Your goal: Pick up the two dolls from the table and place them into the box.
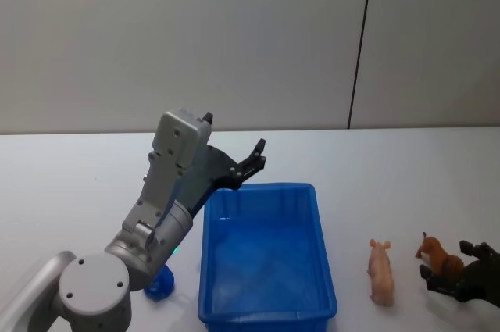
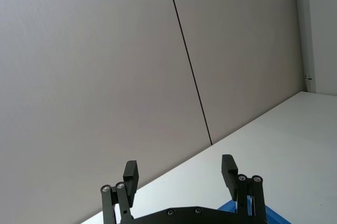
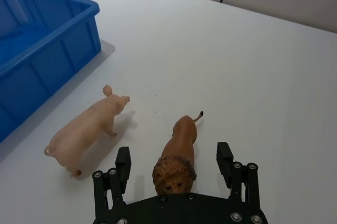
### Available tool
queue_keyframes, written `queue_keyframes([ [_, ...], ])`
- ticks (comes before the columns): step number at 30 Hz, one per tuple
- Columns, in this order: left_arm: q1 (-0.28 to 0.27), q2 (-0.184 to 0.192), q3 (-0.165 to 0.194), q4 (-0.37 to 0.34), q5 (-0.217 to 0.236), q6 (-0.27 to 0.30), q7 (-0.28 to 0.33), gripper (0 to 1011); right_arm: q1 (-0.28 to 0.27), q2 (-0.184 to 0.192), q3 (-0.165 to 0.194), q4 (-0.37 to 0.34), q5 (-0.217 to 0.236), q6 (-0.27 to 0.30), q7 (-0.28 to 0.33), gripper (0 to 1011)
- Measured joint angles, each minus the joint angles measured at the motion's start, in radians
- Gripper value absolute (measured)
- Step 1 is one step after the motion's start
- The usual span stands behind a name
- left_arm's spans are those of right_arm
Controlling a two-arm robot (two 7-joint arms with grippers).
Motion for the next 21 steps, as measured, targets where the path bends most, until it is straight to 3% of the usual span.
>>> queue_keyframes([
  [5, 0.0, 0.0, 0.0, 0.0, 0.0, 0.0, 0.0, 1001, 0.012, -0.004, -0.005, 0.015, -0.01, 0.009, 0.013, 997],
  [21, 0.0, 0.0, 0.0, 0.0, 0.0, 0.0, 0.0, 1001, 0.036, -0.008, -0.009, 0.035, -0.014, 0.016, 0.025, 575],
])
